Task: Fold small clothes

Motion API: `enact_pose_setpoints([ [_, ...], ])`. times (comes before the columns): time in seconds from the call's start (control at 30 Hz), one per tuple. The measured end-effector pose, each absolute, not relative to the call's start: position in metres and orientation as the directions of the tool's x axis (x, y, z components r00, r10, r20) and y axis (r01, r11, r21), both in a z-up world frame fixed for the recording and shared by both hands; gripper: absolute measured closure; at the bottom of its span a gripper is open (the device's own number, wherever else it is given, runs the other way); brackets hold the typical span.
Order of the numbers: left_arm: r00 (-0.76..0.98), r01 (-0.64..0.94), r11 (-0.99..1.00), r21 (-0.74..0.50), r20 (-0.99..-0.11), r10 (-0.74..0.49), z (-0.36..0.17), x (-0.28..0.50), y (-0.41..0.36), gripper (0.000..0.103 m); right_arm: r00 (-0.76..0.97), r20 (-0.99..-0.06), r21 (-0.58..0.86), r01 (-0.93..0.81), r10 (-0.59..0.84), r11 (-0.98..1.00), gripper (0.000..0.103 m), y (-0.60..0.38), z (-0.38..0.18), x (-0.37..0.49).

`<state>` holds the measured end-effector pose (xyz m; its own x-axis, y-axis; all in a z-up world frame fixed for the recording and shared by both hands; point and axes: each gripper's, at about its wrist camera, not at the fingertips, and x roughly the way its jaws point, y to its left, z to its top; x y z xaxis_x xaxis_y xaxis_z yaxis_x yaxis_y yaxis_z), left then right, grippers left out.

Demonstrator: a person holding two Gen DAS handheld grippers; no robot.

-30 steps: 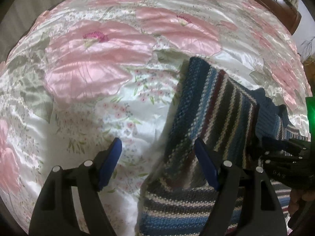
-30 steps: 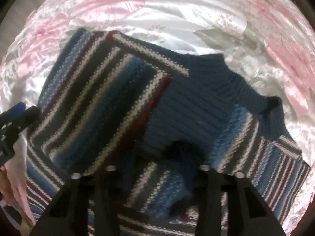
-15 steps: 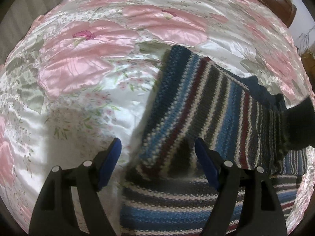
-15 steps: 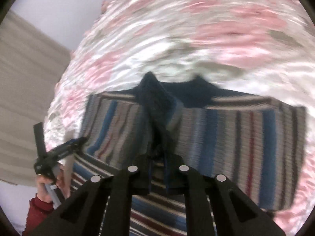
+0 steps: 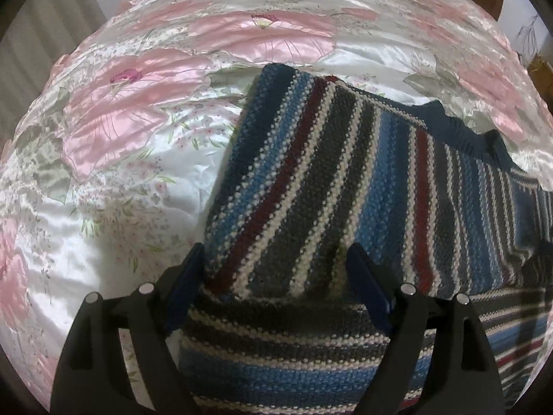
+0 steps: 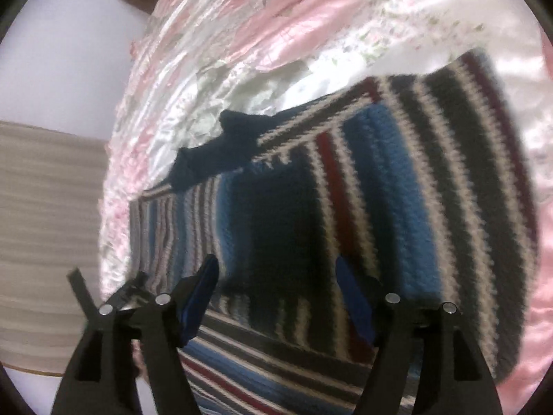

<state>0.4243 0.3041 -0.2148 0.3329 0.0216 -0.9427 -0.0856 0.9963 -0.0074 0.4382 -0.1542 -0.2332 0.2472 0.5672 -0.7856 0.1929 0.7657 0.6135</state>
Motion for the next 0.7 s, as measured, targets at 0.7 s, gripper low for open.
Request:
enact_pose_setpoints([
  [0.7,0.331,-0.099,0.994,-0.051,-0.943,-0.015,-0.225,0.420,0.312,0.015,0.193,-0.919,0.368,0.104,0.344,0.924,0.082,-0.133,-0.234,0.434],
])
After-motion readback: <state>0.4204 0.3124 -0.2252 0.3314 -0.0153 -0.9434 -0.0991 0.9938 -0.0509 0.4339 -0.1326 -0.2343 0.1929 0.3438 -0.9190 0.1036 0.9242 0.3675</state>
